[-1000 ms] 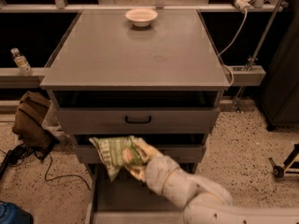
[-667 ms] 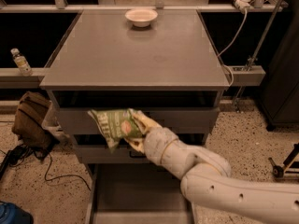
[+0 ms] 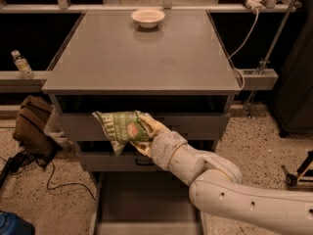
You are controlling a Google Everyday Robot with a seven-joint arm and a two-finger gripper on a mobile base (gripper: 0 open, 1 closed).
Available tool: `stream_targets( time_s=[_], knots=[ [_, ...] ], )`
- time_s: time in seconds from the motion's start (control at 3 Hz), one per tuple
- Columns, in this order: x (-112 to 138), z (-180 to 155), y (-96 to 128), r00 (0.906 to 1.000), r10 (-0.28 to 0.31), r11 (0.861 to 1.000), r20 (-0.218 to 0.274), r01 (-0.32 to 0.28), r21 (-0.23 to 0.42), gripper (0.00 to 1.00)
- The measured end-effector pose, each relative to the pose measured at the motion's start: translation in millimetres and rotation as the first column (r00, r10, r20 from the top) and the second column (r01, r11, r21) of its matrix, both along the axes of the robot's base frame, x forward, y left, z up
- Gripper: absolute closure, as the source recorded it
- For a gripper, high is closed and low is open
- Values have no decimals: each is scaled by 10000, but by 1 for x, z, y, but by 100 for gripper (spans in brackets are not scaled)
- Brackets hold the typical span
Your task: Pick green jalapeno chip bag from bottom drawer and place on counter
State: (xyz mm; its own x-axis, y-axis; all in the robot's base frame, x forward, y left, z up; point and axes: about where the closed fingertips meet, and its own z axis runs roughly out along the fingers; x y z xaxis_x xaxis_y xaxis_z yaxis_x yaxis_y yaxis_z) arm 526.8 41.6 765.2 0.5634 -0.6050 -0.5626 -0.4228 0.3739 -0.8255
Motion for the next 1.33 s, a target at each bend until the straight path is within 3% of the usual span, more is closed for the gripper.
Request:
stream_targets(
  time_s=[0.33, 0.67, 1.0, 1.33],
  knots=[
    [16, 42, 3, 9961, 93, 9990, 879, -55, -436, 100],
    [59, 105, 14, 9834, 413, 9938, 1764, -221, -1089, 100],
    [106, 147, 21, 9699, 560, 9871, 2371, -182, -1588, 100],
    [157, 178, 14, 9594, 249, 9814, 2811, 302, -1897, 100]
  ],
)
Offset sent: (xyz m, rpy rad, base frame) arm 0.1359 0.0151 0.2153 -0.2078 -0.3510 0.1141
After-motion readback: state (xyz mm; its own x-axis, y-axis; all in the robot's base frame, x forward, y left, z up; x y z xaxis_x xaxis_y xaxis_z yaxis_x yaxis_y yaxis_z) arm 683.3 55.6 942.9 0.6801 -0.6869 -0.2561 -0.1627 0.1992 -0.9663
